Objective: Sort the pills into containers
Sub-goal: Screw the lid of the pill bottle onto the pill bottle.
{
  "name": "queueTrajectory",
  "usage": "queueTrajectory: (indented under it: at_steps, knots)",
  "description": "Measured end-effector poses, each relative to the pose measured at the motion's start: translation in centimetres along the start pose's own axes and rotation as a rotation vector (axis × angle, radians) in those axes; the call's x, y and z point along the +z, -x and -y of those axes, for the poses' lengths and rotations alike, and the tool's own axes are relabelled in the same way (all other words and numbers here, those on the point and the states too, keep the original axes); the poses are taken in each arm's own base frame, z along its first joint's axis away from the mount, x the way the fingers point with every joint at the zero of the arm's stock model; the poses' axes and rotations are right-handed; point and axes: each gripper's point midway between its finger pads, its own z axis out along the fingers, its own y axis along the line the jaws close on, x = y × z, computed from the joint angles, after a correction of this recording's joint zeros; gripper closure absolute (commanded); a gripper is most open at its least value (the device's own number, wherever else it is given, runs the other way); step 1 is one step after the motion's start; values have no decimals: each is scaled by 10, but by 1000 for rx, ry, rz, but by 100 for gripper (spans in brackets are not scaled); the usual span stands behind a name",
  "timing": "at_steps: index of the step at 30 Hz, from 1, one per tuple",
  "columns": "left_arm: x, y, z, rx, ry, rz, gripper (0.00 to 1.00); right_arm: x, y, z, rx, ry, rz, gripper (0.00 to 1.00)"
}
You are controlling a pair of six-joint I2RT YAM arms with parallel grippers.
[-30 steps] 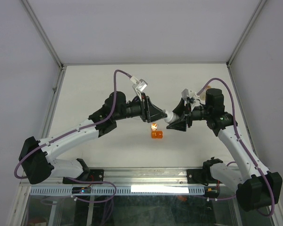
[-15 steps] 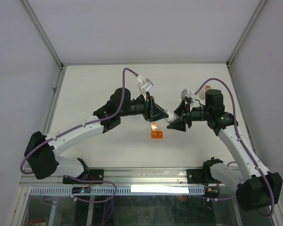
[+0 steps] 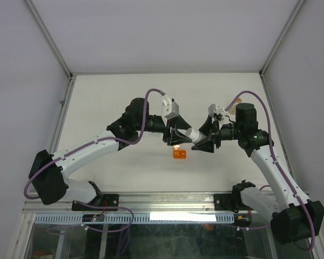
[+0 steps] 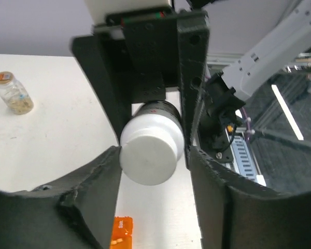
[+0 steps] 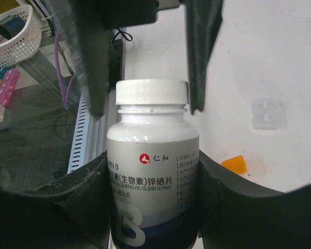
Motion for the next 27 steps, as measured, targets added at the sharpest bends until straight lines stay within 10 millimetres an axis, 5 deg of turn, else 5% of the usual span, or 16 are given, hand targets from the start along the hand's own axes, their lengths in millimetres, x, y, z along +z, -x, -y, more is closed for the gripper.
queueTrajectory:
  at_steps: [4, 9, 12, 20, 27]
  knots:
    - [0, -3, 2, -11, -16, -1, 2, 0, 9, 4, -60, -13, 13, 100]
    - [-21, -13, -4, -73, 84, 32, 1, 0, 13, 6, -90, -19, 18, 100]
    - [-38, 1, -12, -110, 186, 84, 1, 0, 13, 7, -95, -19, 18, 100]
    - [-82, 78, -17, -272, 381, 338, 1, -2, 13, 10, -113, -30, 20, 100]
    - [-83, 195, -2, -384, 420, 628, 1, -10, 13, 20, -107, -70, 26, 100]
